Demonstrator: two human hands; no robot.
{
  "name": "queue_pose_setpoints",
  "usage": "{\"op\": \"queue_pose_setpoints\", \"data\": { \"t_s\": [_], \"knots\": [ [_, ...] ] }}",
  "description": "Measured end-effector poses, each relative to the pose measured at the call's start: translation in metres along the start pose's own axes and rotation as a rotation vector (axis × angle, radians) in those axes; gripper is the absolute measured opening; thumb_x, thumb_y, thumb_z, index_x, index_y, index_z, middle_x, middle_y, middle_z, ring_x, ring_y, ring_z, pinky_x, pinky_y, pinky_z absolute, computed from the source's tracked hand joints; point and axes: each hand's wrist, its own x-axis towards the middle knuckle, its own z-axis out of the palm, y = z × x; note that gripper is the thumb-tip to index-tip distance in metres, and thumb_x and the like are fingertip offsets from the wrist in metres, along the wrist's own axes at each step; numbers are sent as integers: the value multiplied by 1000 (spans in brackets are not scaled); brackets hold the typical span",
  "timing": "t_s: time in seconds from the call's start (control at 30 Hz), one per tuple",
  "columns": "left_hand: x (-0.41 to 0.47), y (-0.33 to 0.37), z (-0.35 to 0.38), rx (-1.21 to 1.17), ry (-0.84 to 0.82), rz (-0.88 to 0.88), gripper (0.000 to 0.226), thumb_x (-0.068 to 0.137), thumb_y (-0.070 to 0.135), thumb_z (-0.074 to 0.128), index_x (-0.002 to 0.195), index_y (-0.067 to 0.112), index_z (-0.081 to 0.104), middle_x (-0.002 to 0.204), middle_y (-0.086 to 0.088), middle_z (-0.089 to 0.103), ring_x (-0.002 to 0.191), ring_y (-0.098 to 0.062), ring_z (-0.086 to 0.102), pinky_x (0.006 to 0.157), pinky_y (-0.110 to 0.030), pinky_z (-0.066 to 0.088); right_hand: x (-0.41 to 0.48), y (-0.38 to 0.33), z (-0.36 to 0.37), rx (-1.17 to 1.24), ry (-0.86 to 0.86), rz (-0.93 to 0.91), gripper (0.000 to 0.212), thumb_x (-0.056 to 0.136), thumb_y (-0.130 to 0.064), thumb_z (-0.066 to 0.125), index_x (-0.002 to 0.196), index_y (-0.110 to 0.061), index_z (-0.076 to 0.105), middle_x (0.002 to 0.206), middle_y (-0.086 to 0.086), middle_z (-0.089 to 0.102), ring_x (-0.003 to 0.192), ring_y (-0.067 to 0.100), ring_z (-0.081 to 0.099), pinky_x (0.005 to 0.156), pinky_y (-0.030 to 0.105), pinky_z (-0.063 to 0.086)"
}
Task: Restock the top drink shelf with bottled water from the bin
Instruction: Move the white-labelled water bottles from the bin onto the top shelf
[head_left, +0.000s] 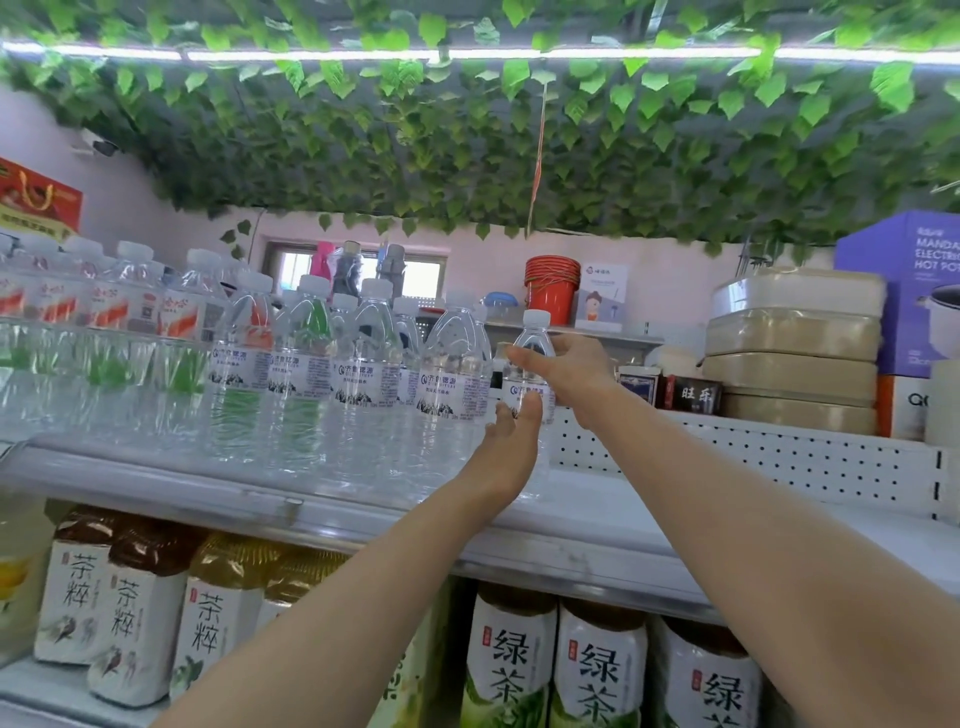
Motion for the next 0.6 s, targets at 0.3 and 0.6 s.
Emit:
{"op": "queue_pose_setpoints", "data": {
  "t_s": [0.3, 0.6],
  "knots": [
    [-55, 18, -13, -80, -1, 160, 71, 95, 72, 10, 157, 37, 17, 164, 9, 18, 151, -16, 17, 118, -41, 15, -35, -23, -13, -58, 43, 87, 88, 82, -51, 81, 150, -10, 43, 145, 10, 53, 126, 32, 55, 104, 51, 51],
    [-127, 16, -97, 20, 326, 221, 66, 99, 64, 32, 147, 20, 43, 150, -2, 45, 135, -23, 42, 96, -34, 31, -124, -79, -20, -193, 52, 35, 78, 80, -50, 83, 143, -17, 50, 130, 2, 60, 108, 23, 59, 98, 44, 54]
  ]
}}
